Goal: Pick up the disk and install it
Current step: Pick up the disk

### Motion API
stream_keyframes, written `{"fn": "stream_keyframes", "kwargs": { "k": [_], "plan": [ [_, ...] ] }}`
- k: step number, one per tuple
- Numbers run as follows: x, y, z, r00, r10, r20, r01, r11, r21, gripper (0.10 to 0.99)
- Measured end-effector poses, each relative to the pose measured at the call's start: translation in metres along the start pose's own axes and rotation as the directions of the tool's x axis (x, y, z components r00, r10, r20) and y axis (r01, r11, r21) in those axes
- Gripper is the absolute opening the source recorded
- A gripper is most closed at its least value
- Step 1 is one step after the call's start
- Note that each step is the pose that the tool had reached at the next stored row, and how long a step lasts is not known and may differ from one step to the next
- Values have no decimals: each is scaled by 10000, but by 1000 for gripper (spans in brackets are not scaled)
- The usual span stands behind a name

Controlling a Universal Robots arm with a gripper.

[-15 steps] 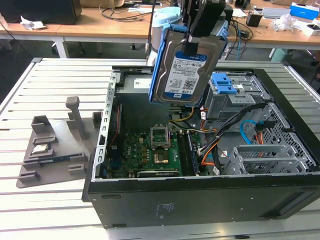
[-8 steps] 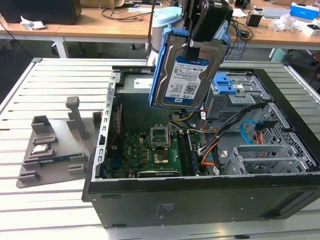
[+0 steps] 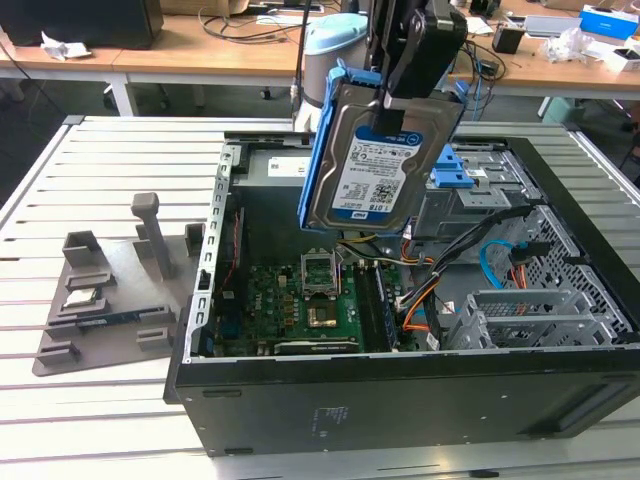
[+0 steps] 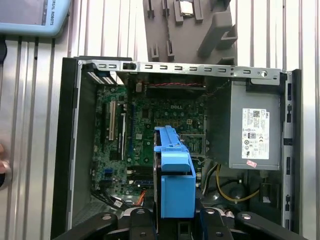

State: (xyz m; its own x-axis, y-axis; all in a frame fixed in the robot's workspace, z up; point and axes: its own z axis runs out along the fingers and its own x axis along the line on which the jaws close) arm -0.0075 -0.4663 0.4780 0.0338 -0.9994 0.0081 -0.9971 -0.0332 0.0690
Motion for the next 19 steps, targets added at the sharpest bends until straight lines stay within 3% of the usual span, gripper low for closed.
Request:
{"fn": "stream_keyframes", "kwargs": {
  "k": [3, 12, 19],
  "plan": [
    [104, 2, 9, 10000, 0, 0, 0, 10000, 0, 365],
    [278, 6, 24, 10000, 0, 0, 0, 10000, 0, 365],
    [458, 9, 40, 10000, 1, -1, -1, 10000, 0, 365]
  ]
}}
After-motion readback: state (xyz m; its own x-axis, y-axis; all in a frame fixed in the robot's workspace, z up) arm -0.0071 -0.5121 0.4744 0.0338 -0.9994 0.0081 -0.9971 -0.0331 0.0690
